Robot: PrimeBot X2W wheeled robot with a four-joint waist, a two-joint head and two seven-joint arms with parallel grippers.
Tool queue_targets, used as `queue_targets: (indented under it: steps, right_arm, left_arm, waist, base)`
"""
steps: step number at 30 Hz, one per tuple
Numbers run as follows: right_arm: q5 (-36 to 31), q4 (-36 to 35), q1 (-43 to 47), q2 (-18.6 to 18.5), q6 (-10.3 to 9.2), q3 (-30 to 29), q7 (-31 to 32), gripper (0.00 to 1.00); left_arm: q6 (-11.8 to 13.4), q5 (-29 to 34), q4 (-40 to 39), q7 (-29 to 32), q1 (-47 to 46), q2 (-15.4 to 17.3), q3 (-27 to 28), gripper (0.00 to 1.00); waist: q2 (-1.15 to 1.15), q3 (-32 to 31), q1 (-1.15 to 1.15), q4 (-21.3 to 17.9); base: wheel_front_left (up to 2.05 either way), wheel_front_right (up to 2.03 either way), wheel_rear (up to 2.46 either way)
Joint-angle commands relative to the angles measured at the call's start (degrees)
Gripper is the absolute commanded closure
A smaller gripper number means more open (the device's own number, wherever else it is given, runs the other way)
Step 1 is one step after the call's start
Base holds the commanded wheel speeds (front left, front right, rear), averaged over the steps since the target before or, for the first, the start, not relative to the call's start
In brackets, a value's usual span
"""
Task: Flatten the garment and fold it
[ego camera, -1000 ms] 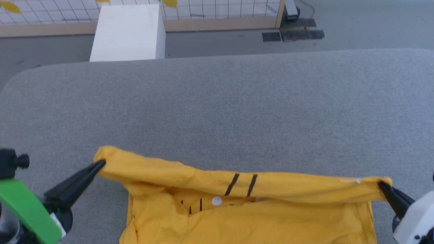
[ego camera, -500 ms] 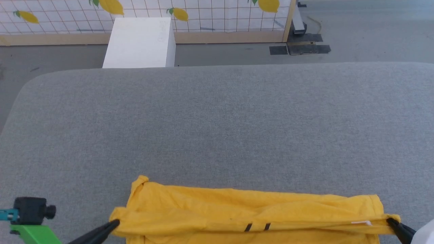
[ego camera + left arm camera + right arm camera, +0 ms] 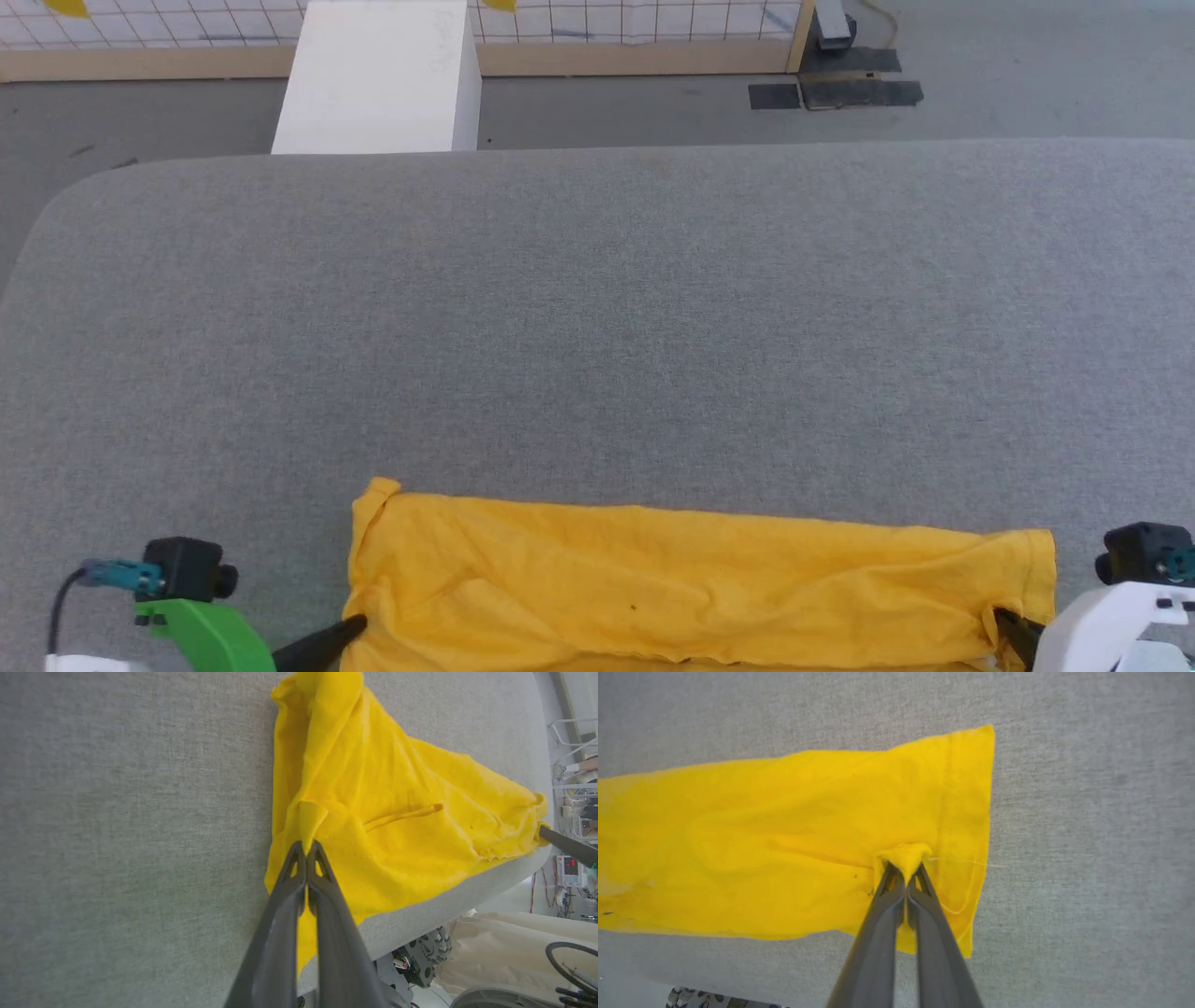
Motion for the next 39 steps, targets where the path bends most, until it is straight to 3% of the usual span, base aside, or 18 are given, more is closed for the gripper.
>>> queue_targets:
  steps: [1,2,3,4,5,6,7,13,19,23,26,29,31,34,39]
  right_arm:
    - [-0.5,1.1,-1.4,-0.1,-0.09,0.5,-0.9,1.0]
    - [-0.6,1.7,-1.7,-0.1,-0.09,0.7,-1.1,0.94]
    - [-0.8,2.4,-2.0,-0.1,-0.09,1.0,-1.3,0.81]
    - [-1.0,3.4,-2.6,-0.1,-0.09,1.3,-1.7,0.57]
    - [-1.0,3.7,-2.8,-0.1,-0.09,1.3,-1.9,0.24]
    - [-1.2,4.1,-3.0,-0.1,-0.09,1.3,-2.2,0.0]
    - [-1.2,4.4,-3.1,-0.1,-0.09,1.3,-2.4,0.0]
    - [0.2,3.7,-3.3,0.9,-0.09,-0.4,-2.7,0.0]
    - [2.6,-2.8,-0.5,1.7,-0.09,-4.3,2.8,0.0]
    - [4.3,-8.9,2.1,2.3,-0.09,-7.1,7.3,0.0]
    - [6.7,-14.4,4.3,3.0,-0.09,-9.1,10.6,0.0]
    - [6.9,-18.2,4.8,3.2,-0.09,-9.9,7.9,0.0]
    - [6.2,-19.0,5.1,3.3,-0.09,-9.8,5.0,0.0]
    - [4.4,-17.8,6.2,3.0,-0.09,-9.0,1.4,0.0]
    - [2.3,-13.5,7.9,2.2,-0.09,-7.8,-2.5,0.0]
  left_arm:
    - [0.6,0.9,1.8,0.5,-1.2,-1.3,-0.5,1.0]
    - [0.8,1.1,2.9,0.7,-1.5,-2.0,-0.7,1.0]
    - [0.8,1.2,3.9,1.1,-1.7,-2.8,-1.0,1.0]
    - [0.8,1.4,5.5,1.4,-2.1,-3.9,-1.3,0.65]
    - [0.8,1.5,6.1,1.5,-2.3,-4.3,-1.3,0.51]
    - [0.7,1.5,6.7,1.5,-2.5,-4.8,-1.4,0.19]
    - [0.5,1.4,7.0,1.5,-2.6,-5.1,-1.4,0.01]
    - [-0.4,0.9,7.3,-0.3,-2.6,-5.9,-0.2,0.0]
    - [0.5,1.5,2.9,-7.0,-0.2,-3.6,2.5,0.0]
    - [2.7,2.6,-1.7,-14.7,2.7,-2.1,5.7,0.0]
    - [6.8,5.8,-5.0,-17.3,6.0,-2.8,11.8,0.0]
    - [10.3,12.5,-6.3,-17.4,9.8,-9.4,25.4,0.0]
    - [11.2,19.3,-7.7,-17.4,13.6,-14.3,33.2,0.0]
    - [11.0,29.7,-9.4,-17.4,19.4,-20.8,41.2,0.0]
    - [8.6,44.8,-10.6,-17.4,24.7,-28.7,48.3,0.0]
  waist:
    - [0.0,0.3,0.0,-0.2]
    - [0.0,0.4,0.0,-0.2]
    - [0.0,0.5,0.0,-0.3]
    - [0.0,0.7,0.0,-0.4]
    - [0.0,0.8,0.0,-0.4]
    - [0.0,0.9,0.0,-0.4]
    - [0.0,0.9,0.0,-0.4]
    - [0.0,0.9,0.0,-0.3]
    - [0.0,-0.5,0.0,-0.5]
    - [0.0,-1.9,0.0,-0.7]
    - [0.0,-2.9,0.0,-0.8]
    - [0.0,-3.5,0.0,-0.4]
    - [0.0,-3.8,0.0,-0.3]
    - [0.0,-4.2,0.0,-0.1]
    - [0.0,-4.5,0.0,0.6]
  base:
    - [0.0,0.0,0.0]
    - [0.0,0.0,0.0]
    - [0.0,0.0,0.0]
    - [0.0,0.0,0.0]
    - [0.0,0.0,0.0]
    - [0.0,0.0,0.0]
    - [0.0,0.0,0.0]
    - [0.0,0.0,0.0]
    - [0.0,0.0,0.0]
    - [0.0,0.0,0.0]
    - [0.0,0.0,0.0]
    - [0.0,0.0,0.0]
    - [0.0,0.0,0.0]
    - [0.0,0.0,0.0]
    - [0.0,0.0,0.0]
